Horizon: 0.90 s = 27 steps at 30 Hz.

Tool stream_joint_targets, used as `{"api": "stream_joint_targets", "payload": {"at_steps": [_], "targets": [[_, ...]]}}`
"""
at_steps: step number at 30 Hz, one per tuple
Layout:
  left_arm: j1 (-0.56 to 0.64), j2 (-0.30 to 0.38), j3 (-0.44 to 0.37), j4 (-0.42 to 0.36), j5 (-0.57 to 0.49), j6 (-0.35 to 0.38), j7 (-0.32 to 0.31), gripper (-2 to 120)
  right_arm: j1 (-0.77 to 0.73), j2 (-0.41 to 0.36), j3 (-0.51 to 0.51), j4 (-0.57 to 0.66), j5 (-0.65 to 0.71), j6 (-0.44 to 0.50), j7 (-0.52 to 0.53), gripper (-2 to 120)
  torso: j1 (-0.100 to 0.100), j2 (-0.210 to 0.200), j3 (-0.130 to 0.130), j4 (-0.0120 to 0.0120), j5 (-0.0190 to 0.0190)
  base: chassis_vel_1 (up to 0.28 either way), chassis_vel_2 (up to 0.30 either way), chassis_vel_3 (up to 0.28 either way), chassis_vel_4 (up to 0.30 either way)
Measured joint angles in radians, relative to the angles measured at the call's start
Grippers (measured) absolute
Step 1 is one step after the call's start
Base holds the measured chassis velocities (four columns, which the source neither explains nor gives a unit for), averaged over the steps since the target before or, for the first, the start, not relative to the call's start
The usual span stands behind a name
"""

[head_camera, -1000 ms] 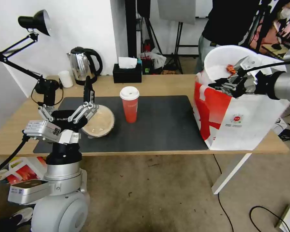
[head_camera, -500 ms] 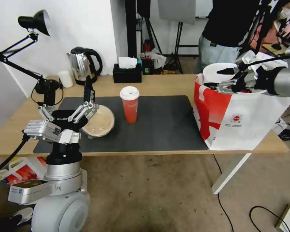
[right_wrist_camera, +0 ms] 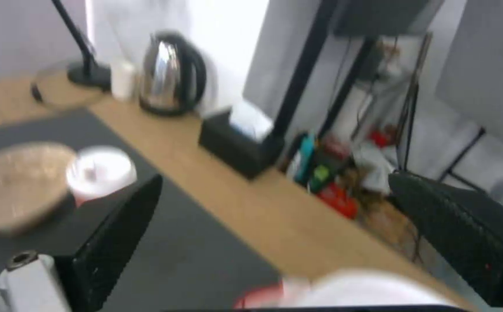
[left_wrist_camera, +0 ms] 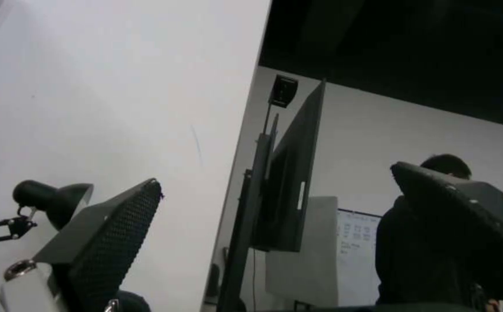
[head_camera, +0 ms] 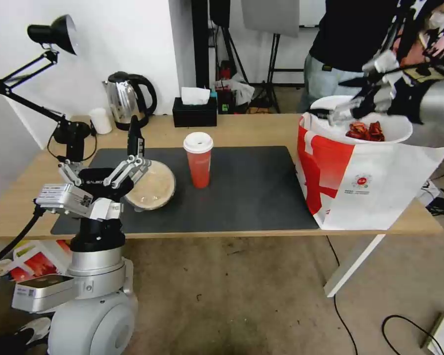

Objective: Pick up the trash from the table and place it into the takeout bag.

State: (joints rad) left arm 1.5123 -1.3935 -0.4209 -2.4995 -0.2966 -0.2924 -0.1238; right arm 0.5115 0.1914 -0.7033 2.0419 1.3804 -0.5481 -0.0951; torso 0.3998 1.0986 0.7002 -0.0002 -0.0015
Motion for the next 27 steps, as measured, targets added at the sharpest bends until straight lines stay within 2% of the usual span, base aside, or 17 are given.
{"api": "stream_joint_targets", "payload": {"at_steps": [13,18,27], "targets": [[0.016,-0.01,-0.008,0.0,0.018,-0.003,0.0,100,0.054,0.152,-0.013,-0.038,0.099,0.117,0.055,100,0.0,0.0,0.0,0.0001,-0.0002,0.0,0.0,0.0,0.0],[0.02,-0.019,-0.008,0.0,0.024,-0.004,0.0,100,-0.014,0.207,-0.008,-0.018,0.102,0.193,0.098,100,0.0,0.0,0.0,0.0002,0.0,0.0,0.0,0.0,0.0],[0.027,-0.017,-0.017,-0.001,0.024,-0.005,0.0,100,-0.132,0.271,0.01,0.029,0.09,0.226,0.137,100,0.0,0.0,0.0,0.0002,-0.0001,0.0,0.0,0.0,0.0]]}}
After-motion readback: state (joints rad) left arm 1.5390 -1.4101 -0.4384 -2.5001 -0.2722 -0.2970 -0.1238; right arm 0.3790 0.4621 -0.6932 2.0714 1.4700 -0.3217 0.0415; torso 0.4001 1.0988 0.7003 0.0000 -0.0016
